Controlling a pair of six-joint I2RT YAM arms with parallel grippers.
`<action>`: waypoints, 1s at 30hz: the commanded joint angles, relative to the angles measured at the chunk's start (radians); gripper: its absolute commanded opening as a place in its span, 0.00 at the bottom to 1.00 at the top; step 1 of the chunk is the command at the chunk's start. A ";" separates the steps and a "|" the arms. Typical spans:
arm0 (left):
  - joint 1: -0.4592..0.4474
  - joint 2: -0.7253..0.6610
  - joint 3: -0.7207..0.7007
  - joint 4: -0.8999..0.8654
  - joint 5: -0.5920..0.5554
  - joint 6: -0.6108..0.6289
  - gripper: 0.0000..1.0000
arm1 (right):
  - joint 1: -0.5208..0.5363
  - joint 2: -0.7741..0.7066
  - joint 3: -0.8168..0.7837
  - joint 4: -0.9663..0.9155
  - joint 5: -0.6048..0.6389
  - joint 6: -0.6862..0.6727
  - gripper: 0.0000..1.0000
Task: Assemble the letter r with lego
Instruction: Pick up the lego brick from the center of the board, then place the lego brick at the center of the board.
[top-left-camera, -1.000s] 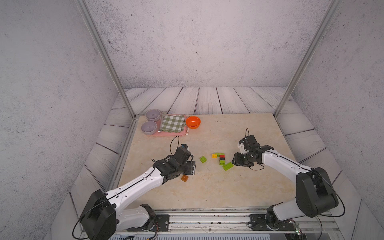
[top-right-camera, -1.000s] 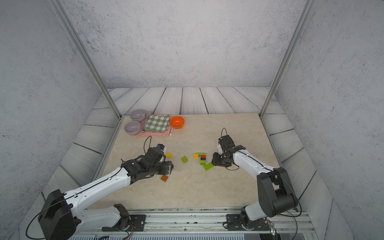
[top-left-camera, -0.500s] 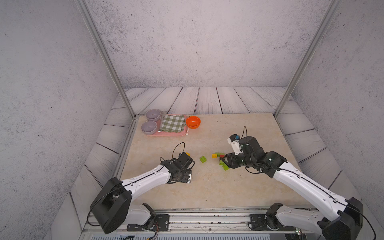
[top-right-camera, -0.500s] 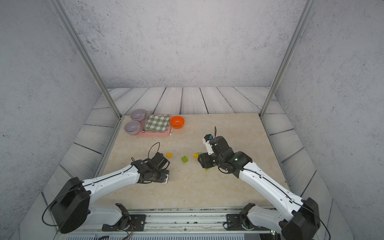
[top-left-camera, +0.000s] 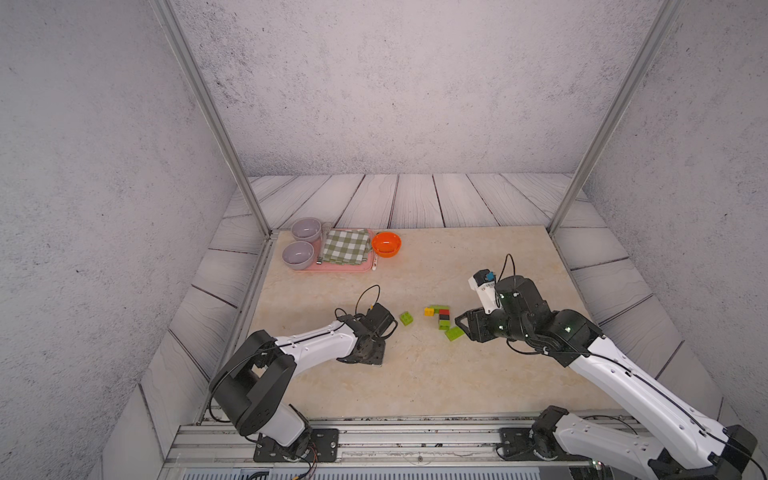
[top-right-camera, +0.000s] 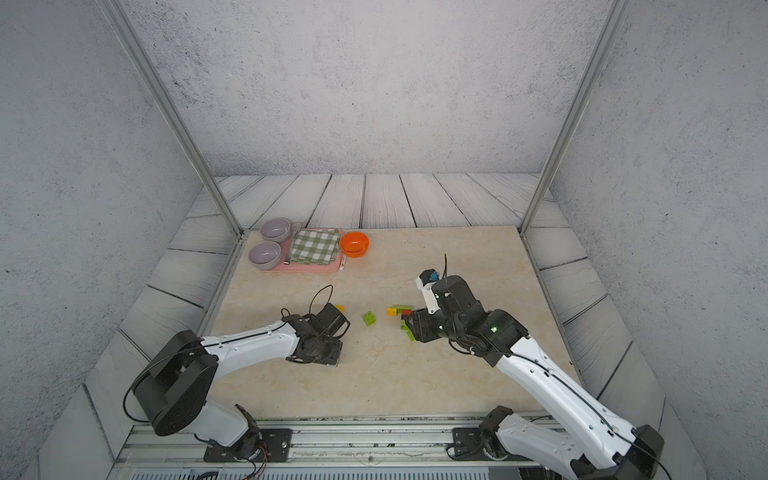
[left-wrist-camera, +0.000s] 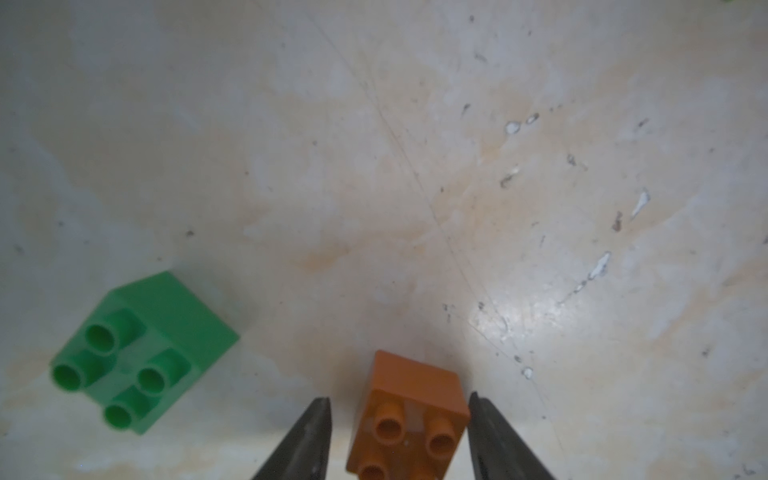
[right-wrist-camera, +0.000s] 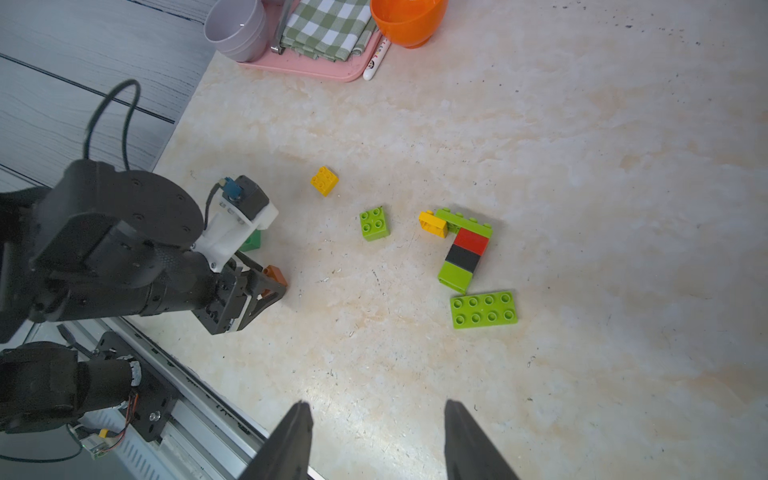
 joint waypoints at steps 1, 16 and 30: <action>-0.007 0.006 0.015 -0.002 0.001 0.011 0.51 | -0.001 -0.020 -0.002 -0.016 0.010 0.007 0.54; -0.137 -0.025 0.082 -0.063 -0.005 -0.062 0.27 | -0.001 -0.085 -0.069 -0.075 0.339 0.297 0.70; -0.378 0.216 0.335 -0.177 -0.125 -0.483 0.00 | -0.002 -0.218 -0.083 -0.138 0.334 0.229 0.99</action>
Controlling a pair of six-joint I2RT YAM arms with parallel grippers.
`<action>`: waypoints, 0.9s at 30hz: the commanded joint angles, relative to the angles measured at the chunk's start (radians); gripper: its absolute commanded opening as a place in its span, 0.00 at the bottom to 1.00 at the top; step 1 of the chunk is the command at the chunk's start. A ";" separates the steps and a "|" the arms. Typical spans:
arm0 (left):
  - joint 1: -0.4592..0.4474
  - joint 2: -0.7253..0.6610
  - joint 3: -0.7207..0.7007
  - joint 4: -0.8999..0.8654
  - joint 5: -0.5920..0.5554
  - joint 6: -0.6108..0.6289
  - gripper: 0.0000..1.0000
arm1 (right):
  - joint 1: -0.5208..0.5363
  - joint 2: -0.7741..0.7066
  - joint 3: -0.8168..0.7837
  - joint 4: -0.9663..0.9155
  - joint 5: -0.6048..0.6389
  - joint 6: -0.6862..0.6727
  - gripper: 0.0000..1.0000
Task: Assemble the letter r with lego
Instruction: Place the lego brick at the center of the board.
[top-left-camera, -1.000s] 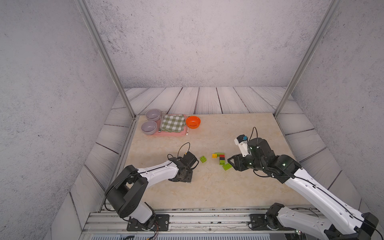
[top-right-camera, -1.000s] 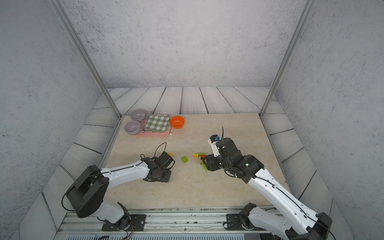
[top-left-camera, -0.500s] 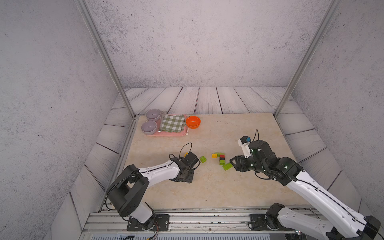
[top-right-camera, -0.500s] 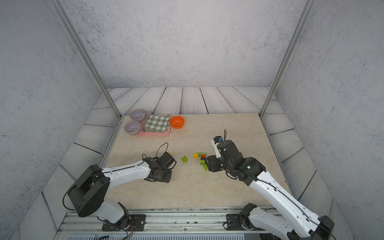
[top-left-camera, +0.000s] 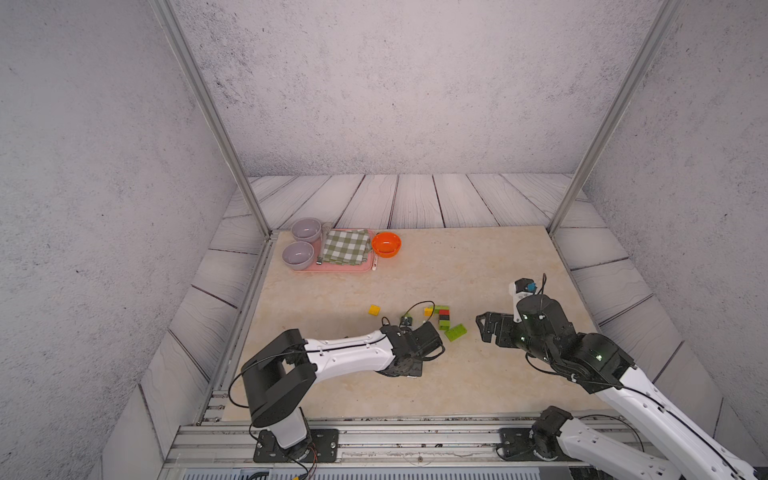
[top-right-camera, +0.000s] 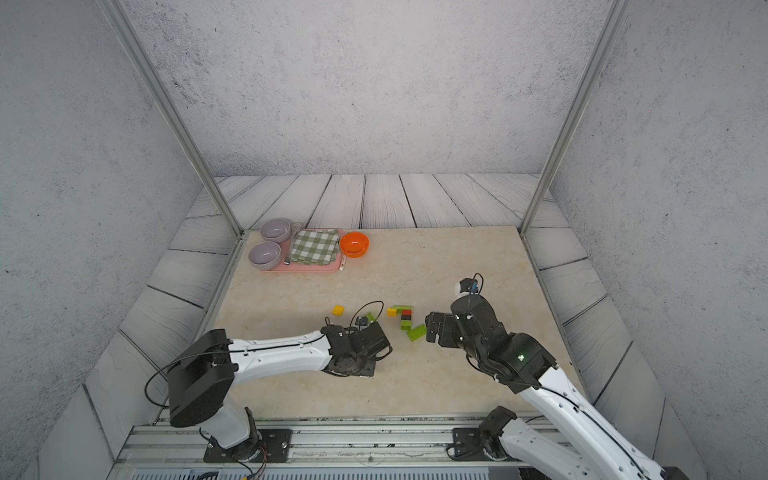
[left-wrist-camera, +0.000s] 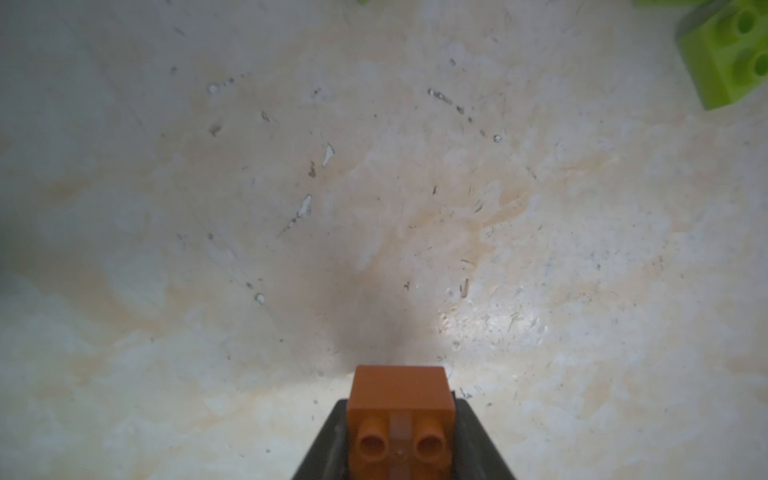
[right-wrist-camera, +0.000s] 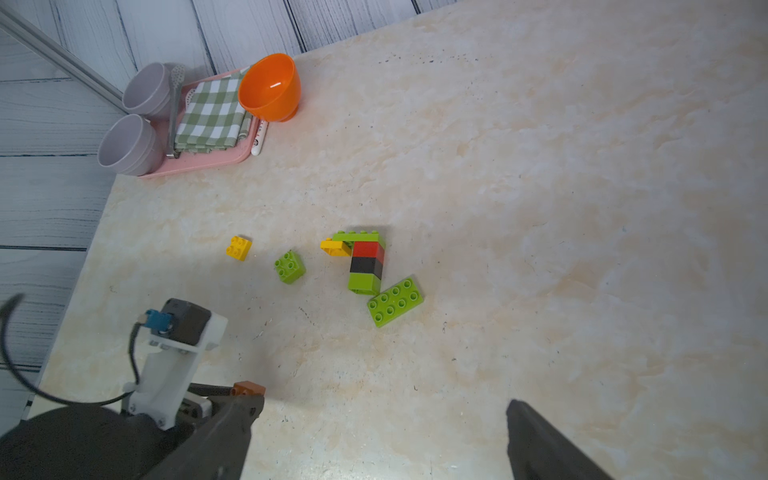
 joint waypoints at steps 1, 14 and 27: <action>-0.014 0.069 0.081 -0.068 -0.029 -0.057 0.00 | 0.000 -0.006 0.011 -0.067 0.032 -0.034 0.99; -0.016 0.159 0.113 -0.029 0.065 -0.046 0.11 | 0.000 -0.016 -0.006 -0.086 0.037 -0.028 0.99; -0.017 0.112 0.082 0.013 0.058 -0.024 0.50 | 0.000 -0.024 -0.004 -0.083 0.045 -0.010 0.99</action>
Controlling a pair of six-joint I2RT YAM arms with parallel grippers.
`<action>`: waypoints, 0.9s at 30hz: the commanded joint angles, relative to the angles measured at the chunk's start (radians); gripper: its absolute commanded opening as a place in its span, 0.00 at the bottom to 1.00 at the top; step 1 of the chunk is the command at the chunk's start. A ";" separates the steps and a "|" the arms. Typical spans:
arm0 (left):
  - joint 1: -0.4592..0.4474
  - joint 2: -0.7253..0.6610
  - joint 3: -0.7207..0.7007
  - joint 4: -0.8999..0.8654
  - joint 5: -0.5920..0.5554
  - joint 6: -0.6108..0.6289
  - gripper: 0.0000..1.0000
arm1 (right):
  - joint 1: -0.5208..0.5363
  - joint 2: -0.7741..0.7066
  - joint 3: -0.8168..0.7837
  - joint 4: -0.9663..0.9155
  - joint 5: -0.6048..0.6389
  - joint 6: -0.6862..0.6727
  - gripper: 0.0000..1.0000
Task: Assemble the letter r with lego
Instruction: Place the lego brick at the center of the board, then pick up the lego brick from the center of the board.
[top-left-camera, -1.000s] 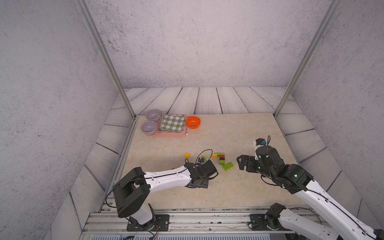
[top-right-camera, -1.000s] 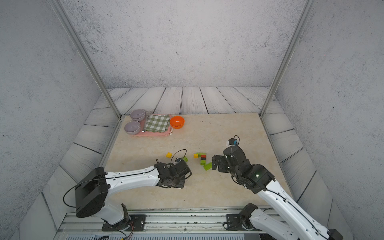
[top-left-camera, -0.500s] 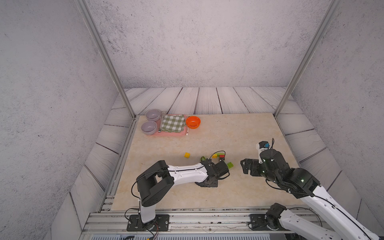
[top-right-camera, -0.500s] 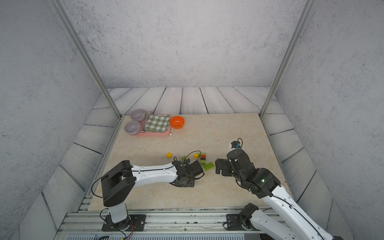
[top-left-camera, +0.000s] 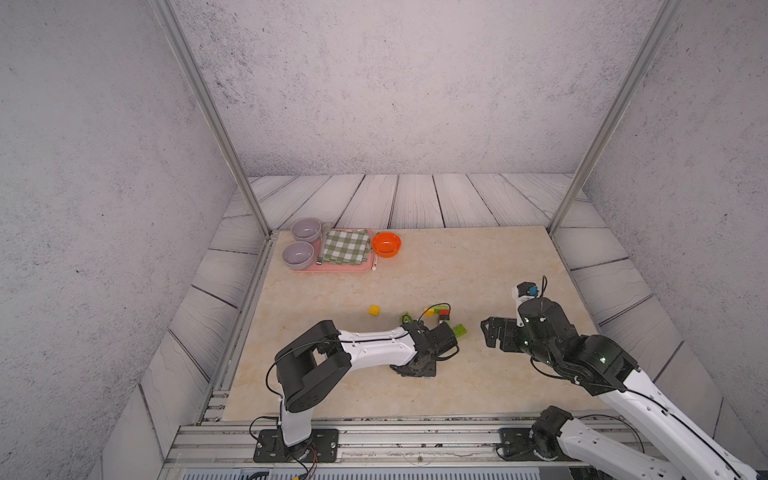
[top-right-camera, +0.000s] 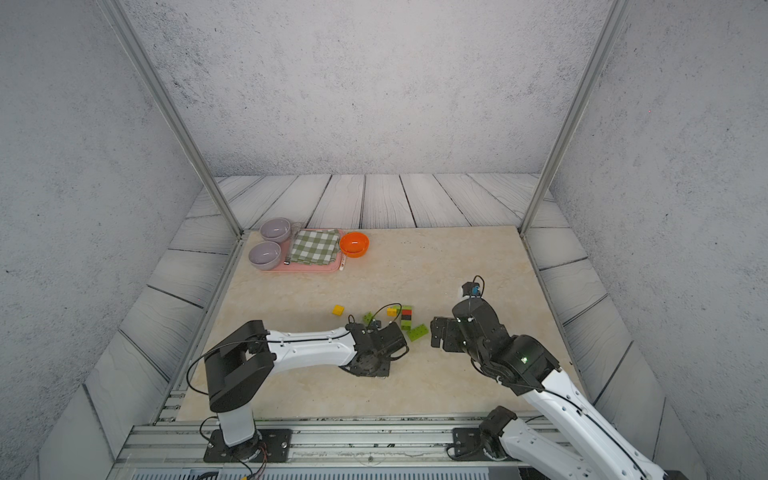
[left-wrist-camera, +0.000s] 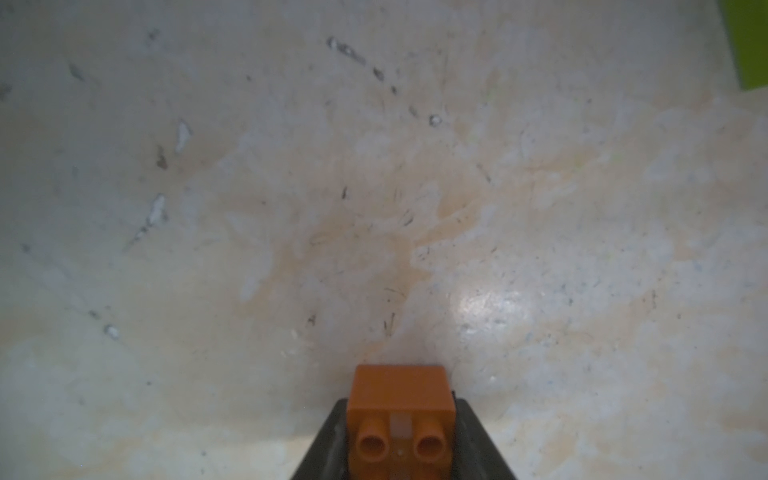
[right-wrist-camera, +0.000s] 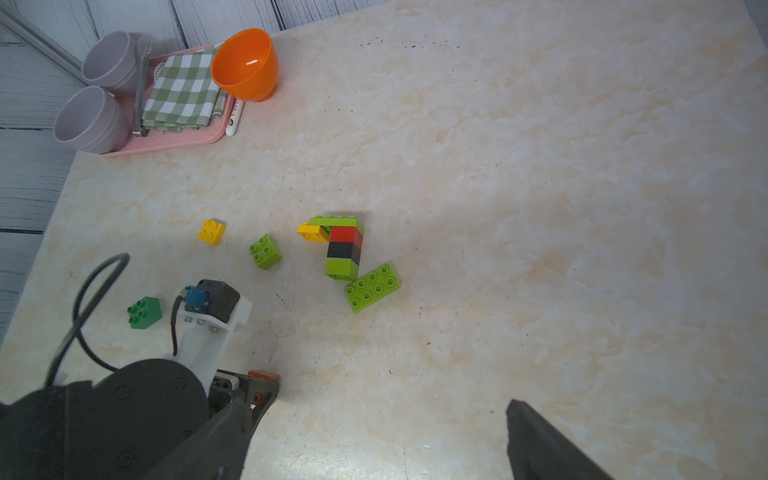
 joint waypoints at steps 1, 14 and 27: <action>-0.004 -0.061 -0.018 -0.002 -0.029 0.028 0.56 | 0.000 -0.021 -0.010 -0.010 0.024 0.006 0.99; 0.071 -0.564 -0.131 -0.037 -0.240 0.216 0.86 | 0.000 0.125 0.030 0.062 -0.248 -0.216 0.97; 0.549 -0.658 -0.440 -0.091 -0.098 -0.003 0.74 | 0.227 0.561 0.298 0.207 -0.251 -0.204 1.00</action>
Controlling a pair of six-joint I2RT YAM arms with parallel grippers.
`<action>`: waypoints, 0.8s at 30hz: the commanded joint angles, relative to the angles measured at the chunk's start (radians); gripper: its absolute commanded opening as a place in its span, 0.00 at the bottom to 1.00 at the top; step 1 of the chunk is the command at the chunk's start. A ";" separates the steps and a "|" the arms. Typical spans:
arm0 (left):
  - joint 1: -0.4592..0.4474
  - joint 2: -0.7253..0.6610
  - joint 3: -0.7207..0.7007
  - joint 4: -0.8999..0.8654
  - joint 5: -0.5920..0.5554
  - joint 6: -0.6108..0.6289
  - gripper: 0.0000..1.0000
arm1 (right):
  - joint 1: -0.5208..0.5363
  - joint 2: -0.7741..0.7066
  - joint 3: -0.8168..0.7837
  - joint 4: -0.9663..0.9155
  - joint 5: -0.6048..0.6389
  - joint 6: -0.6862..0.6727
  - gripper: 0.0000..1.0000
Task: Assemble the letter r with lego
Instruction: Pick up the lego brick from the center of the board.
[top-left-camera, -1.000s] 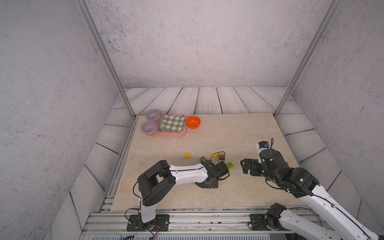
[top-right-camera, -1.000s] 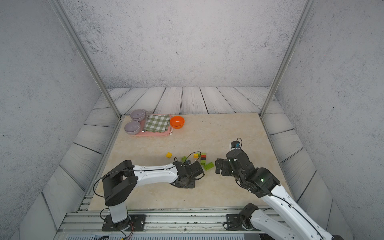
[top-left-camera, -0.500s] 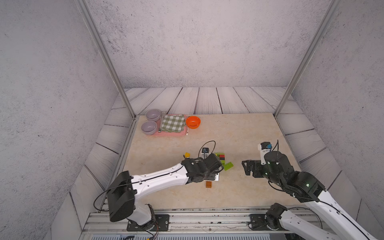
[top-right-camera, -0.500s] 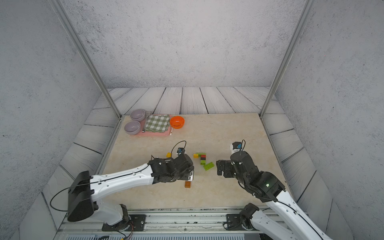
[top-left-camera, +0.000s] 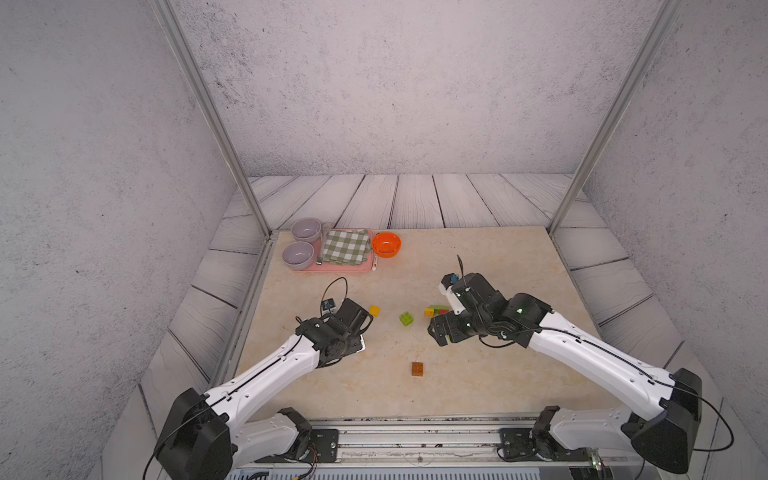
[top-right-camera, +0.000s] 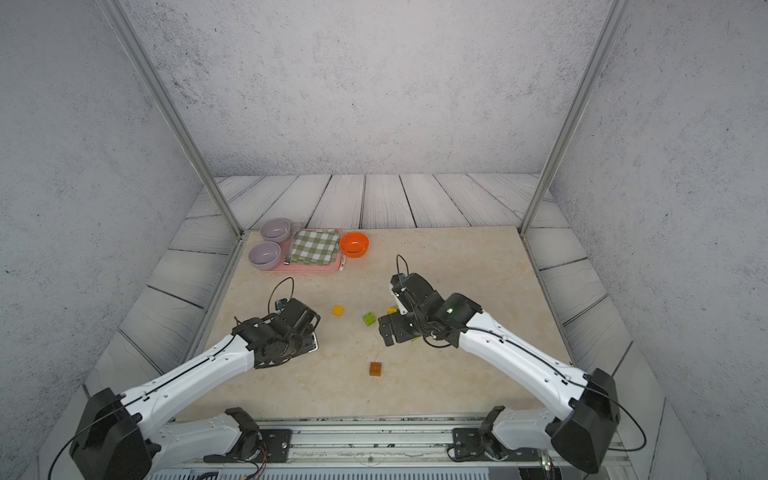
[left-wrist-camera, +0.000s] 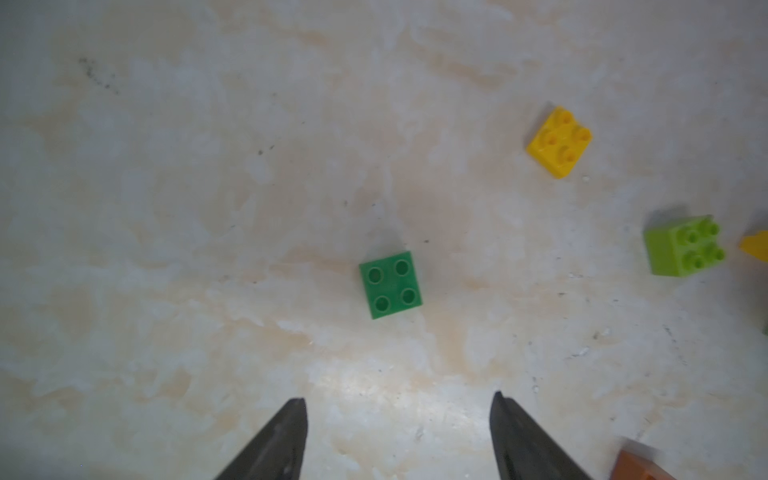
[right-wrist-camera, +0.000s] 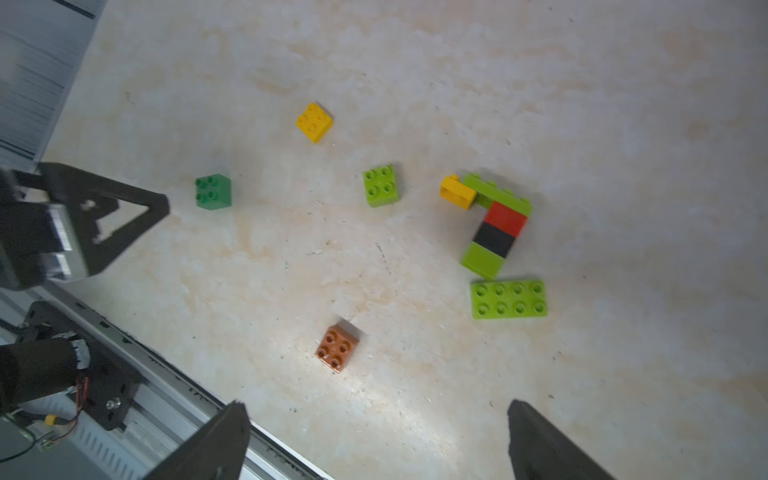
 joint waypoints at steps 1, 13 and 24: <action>0.065 0.055 -0.025 0.042 0.067 -0.071 0.74 | 0.038 0.056 0.045 0.129 -0.049 0.014 1.00; 0.121 0.281 0.077 0.098 0.079 -0.147 0.68 | 0.037 0.080 0.063 0.197 -0.194 0.071 0.99; 0.144 0.382 0.118 0.092 0.131 -0.119 0.52 | 0.037 0.042 0.037 0.176 -0.178 0.062 1.00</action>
